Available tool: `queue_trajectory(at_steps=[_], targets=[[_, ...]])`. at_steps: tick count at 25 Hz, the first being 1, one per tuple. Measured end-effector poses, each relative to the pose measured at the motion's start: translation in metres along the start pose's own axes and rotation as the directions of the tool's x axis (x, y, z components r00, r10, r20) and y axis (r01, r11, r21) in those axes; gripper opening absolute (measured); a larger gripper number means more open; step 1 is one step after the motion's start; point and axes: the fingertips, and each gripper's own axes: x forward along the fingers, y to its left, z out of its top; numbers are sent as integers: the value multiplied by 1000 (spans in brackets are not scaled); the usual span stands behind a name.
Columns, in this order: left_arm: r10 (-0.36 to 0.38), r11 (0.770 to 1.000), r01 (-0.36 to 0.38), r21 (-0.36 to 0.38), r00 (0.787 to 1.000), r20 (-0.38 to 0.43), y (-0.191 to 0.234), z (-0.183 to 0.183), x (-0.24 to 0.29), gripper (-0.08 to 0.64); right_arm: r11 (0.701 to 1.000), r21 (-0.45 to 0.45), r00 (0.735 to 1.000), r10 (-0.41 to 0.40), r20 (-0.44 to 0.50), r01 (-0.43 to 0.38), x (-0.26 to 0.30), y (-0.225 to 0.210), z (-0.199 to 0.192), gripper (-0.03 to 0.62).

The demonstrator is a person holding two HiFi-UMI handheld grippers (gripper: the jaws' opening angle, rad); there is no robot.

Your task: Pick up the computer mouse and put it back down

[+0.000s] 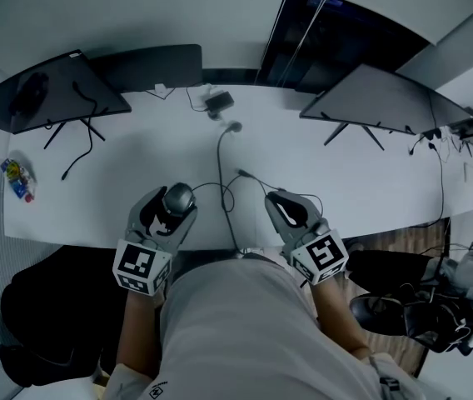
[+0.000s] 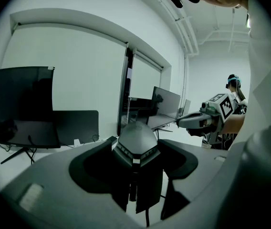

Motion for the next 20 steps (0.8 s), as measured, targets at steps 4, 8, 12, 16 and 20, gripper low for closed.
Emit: queue_trajectory(at_steps=[4, 8, 12, 16, 20], targets=[[-32, 999, 33, 20, 999, -29, 6, -2, 16, 308, 1000, 2, 999, -31, -15, 31, -3, -6, -1, 23], [-64, 997, 66, 38, 996, -56, 13, -6, 34, 308, 998, 10, 998, -64, -26, 65, -9, -10, -7, 23], [-102, 993, 107, 56, 991, -89, 19, -15, 52, 308, 993, 31, 994, -112, -17, 113, -17, -12, -13, 23], [-135, 984, 151, 94, 979, -151, 26, -28, 71, 308, 983, 58, 984, -173, -37, 174, -31, -18, -22, 23], [-163, 975, 193, 114, 959, -230, 33, -51, 92, 308, 965, 84, 968, -244, -49, 248, -50, -26, -29, 23]])
